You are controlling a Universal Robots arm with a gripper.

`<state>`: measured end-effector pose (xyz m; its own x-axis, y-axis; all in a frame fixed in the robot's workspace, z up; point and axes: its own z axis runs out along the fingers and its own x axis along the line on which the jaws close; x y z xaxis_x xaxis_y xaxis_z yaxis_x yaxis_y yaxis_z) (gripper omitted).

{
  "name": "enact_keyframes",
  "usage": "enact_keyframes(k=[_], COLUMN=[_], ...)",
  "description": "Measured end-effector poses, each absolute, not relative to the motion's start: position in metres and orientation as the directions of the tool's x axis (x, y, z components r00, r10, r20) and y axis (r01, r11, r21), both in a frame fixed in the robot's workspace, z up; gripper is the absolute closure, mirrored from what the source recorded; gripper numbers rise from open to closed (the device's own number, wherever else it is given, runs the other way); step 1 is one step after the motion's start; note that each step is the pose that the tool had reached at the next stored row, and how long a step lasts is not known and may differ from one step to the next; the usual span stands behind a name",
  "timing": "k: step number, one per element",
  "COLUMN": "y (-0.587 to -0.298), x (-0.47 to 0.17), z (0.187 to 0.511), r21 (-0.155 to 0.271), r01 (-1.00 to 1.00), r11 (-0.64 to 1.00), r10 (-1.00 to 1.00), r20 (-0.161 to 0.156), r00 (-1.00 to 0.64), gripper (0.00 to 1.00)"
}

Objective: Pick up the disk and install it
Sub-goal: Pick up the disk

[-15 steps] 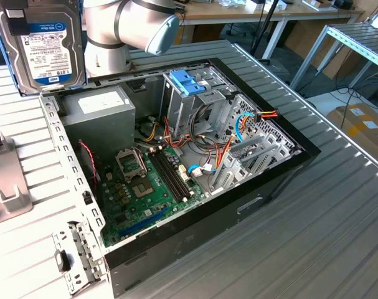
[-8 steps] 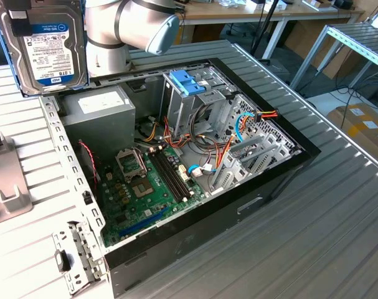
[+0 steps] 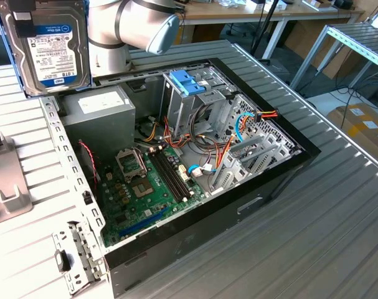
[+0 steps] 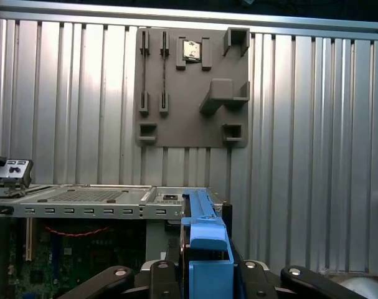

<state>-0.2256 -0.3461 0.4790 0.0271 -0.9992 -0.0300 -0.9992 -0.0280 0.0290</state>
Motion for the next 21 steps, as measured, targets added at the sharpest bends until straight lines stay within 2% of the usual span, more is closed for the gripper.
enact_keyframes(k=[21], y=[-0.3548], x=[-0.2171], z=[0.4786], r21=[0.029], r01=[-0.999], r11=[-0.028], r10=[-0.999], r20=[-0.030], r00=[0.027], gripper=[0.63])
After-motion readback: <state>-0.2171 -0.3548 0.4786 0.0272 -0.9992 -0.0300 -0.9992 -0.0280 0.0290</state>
